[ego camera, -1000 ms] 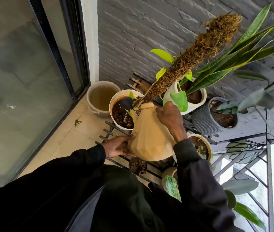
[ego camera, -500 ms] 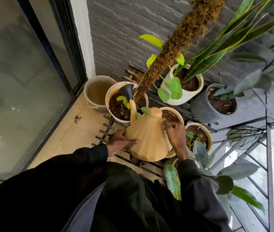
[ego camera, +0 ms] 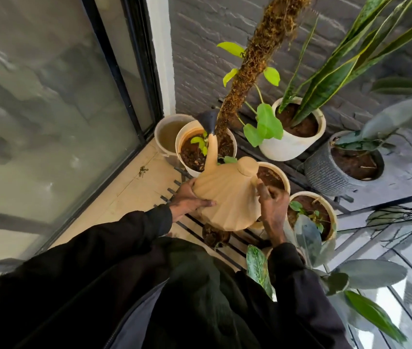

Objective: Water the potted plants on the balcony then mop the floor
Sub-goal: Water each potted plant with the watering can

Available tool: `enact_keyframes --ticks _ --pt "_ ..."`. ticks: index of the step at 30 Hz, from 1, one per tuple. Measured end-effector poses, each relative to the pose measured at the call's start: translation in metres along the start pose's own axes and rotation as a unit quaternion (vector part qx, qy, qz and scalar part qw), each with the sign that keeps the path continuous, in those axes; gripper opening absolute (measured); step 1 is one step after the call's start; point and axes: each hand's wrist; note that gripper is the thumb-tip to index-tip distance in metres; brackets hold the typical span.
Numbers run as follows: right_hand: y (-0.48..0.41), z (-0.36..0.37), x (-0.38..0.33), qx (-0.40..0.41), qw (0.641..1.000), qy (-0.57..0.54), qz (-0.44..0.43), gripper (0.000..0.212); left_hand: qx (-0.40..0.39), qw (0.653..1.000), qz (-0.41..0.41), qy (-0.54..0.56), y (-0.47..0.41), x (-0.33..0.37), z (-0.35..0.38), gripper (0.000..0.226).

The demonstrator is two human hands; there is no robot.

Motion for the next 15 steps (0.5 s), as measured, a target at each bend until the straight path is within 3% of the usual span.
enact_keyframes --ticks 4,8,11,15 --pt "-0.001 -0.013 0.027 0.015 0.999 -0.015 0.036 0.094 0.017 1.0 0.019 -0.005 0.009 -0.004 0.015 0.131" --pt "0.017 -0.024 0.018 0.009 0.998 -0.056 -0.024 0.068 0.028 0.999 0.034 0.011 0.037 -0.002 0.024 0.117" --pt "0.034 -0.025 0.026 0.005 0.996 -0.082 -0.039 0.07 0.019 0.999 0.029 0.027 0.052 -0.014 0.027 0.111" --pt "0.069 -0.023 0.036 0.013 0.997 -0.07 -0.023 0.068 0.005 1.0 0.001 -0.007 0.065 -0.037 0.023 0.123"
Point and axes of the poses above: each hand's wrist, its own y-axis away from the middle knuckle, its own z-axis out of the palm, x = y × z, and after that the axes turned 2 degrees about -x, right-handed
